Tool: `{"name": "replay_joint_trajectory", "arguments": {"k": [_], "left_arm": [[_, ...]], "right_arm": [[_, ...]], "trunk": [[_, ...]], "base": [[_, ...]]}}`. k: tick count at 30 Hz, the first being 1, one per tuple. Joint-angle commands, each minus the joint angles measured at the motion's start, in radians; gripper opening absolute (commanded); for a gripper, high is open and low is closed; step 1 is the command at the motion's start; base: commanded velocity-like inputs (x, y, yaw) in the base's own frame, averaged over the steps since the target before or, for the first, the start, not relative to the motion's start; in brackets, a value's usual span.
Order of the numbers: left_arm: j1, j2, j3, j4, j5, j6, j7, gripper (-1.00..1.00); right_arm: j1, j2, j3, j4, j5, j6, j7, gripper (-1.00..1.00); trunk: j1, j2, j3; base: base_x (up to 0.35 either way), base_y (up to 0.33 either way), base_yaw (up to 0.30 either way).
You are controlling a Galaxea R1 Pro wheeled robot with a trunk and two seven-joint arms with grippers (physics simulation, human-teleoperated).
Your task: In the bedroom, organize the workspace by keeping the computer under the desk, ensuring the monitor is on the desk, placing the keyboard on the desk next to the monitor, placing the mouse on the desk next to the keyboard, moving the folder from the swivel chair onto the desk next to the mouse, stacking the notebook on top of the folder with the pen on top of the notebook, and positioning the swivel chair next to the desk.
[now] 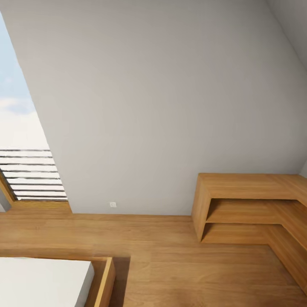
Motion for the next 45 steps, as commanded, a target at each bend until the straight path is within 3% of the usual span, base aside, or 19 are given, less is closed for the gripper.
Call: {"name": "replay_joint_trajectory", "arguments": {"k": [1,16,27,45], "left_arm": [[-0.001,0.001,-0.009,-0.001,0.002,-0.003,0.008,1.0],[-0.001,0.001,-0.009,-0.001,0.002,-0.002,0.008,1.0],[-0.001,0.001,-0.009,-0.001,0.002,-0.002,0.008,1.0],[-0.001,0.001,-0.009,-0.001,0.002,-0.002,0.008,1.0]], "right_arm": [[-0.001,0.0,0.008,0.0,0.001,-0.001,-0.01,1.0],[-0.001,0.0,0.011,-0.001,0.001,-0.001,-0.01,1.0],[-0.001,0.0,0.013,-0.001,0.002,-0.001,-0.01,1.0],[-0.001,0.002,0.015,-0.001,0.004,-0.001,-0.01,1.0]], "trunk": [[0.001,-0.002,-0.002],[0.001,-0.002,-0.002],[0.001,-0.002,0.005],[0.001,-0.002,0.013]], "base": [[0.279,0.0,0.0],[0.275,-0.008,-0.018],[0.235,-0.124,-0.163],[0.1,-0.058,-0.108]]}}
